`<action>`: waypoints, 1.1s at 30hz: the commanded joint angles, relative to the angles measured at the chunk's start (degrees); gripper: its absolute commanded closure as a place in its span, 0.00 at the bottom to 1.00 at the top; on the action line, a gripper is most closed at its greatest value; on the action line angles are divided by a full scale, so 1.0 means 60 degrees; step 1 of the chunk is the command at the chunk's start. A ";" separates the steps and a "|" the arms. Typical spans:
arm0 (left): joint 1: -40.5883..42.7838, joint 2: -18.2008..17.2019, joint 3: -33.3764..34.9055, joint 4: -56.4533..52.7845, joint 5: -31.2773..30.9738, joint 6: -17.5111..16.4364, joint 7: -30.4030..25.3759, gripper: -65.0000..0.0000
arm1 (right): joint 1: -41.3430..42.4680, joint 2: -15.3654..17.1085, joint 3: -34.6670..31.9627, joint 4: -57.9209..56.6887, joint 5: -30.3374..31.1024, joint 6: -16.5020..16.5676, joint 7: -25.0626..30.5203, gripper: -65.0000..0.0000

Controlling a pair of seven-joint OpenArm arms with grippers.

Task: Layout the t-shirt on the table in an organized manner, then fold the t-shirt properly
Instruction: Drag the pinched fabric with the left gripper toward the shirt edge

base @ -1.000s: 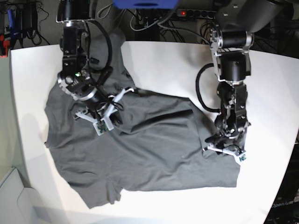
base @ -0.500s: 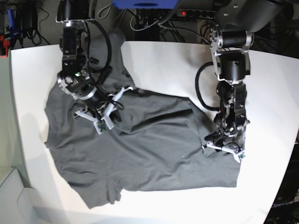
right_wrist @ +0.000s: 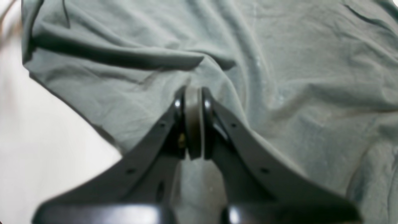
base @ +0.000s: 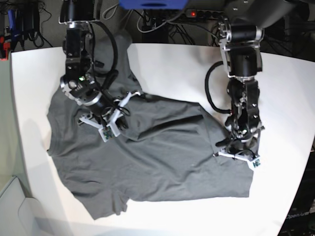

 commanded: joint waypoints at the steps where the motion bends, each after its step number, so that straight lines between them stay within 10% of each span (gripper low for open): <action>1: -0.0122 0.0019 0.0058 0.0583 0.0007 -0.0098 -0.0216 0.87 | 0.0147 0.0008 -0.0009 0.0218 0.0122 0.0038 0.0225 1.00; 15: 0.2794 0.0385 -0.1319 0.5682 0.0007 -0.0098 0.1660 0.87 | 0.0132 -0.0036 -0.0053 0.0218 0.0122 0.0038 0.0225 1.00; 28: 0.1314 0.0356 -0.1363 0.3734 0.0007 -0.0127 0.1616 0.55 | -0.0600 -0.0271 -0.0053 0.0965 0.0136 0.0668 0.0210 1.00; 33: 0.0303 0.0356 -0.1436 0.1990 0.0007 -0.1241 0.1616 0.54 | -0.0835 -0.0242 -0.0024 0.1331 0.0122 0.0668 0.0210 1.00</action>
